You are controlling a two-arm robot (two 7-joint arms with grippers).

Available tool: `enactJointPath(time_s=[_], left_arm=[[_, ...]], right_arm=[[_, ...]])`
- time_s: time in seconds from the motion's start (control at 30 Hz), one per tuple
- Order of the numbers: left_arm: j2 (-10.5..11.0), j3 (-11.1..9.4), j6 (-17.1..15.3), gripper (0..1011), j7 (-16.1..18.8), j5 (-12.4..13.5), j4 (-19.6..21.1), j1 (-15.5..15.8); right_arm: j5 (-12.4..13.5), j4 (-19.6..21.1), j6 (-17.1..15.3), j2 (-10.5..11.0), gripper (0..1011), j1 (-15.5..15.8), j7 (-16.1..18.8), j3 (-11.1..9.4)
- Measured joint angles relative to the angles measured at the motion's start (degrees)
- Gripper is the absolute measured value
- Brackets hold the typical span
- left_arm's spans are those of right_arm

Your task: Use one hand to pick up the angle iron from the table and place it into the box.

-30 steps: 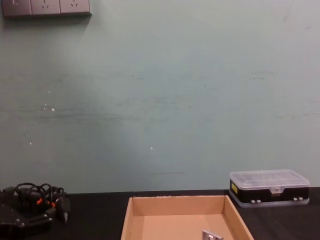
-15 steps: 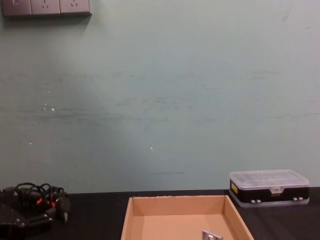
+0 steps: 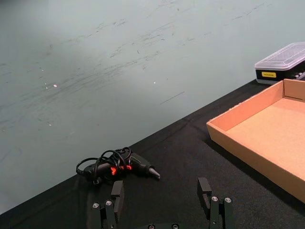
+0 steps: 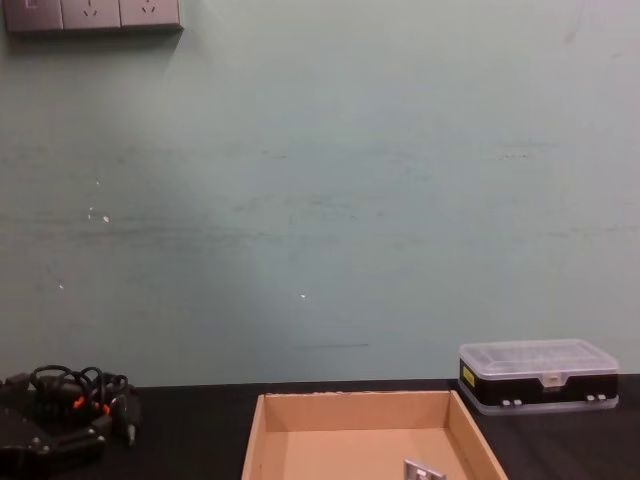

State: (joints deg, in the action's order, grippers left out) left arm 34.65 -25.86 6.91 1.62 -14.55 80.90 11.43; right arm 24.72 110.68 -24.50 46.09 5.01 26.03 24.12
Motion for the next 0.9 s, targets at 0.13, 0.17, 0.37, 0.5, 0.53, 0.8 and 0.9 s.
enactJointPath(time_s=[0.13,0.17,0.37,0.5,0.53,0.8,0.9], left_arm=[[0.00,0.00,0.00,1011,0.00,0.00,0.00,0.00],[0.00,0.00,0.00,1011,0.00,0.00,0.00,0.00],[0.00,0.00,0.00,1011,0.00,0.00,0.00,0.00],[0.00,0.00,0.00,1011,0.00,0.00,0.00,0.00],[0.00,0.00,0.00,1011,0.00,0.00,0.00,0.00],[0.00,0.00,0.00,1011,0.00,0.00,0.00,0.00],[0.00,0.00,0.00,1011,0.00,0.00,0.00,0.00]], right_arm=[[-0.04,0.00,0.04,-0.08,575,0.07,-0.01,-0.05],[-0.05,0.00,0.04,-0.09,511,0.07,-0.01,-0.06],[-0.13,0.04,0.25,-0.21,452,0.14,0.02,-0.18],[0.06,0.72,0.46,-0.24,452,0.36,-0.07,-0.75],[0.22,1.23,0.53,-0.21,452,0.52,-0.27,-1.12],[0.99,4.12,1.13,-0.79,452,-0.72,-1.82,-3.55],[0.93,4.05,1.14,-1.90,452,-2.92,-2.17,-3.75]])
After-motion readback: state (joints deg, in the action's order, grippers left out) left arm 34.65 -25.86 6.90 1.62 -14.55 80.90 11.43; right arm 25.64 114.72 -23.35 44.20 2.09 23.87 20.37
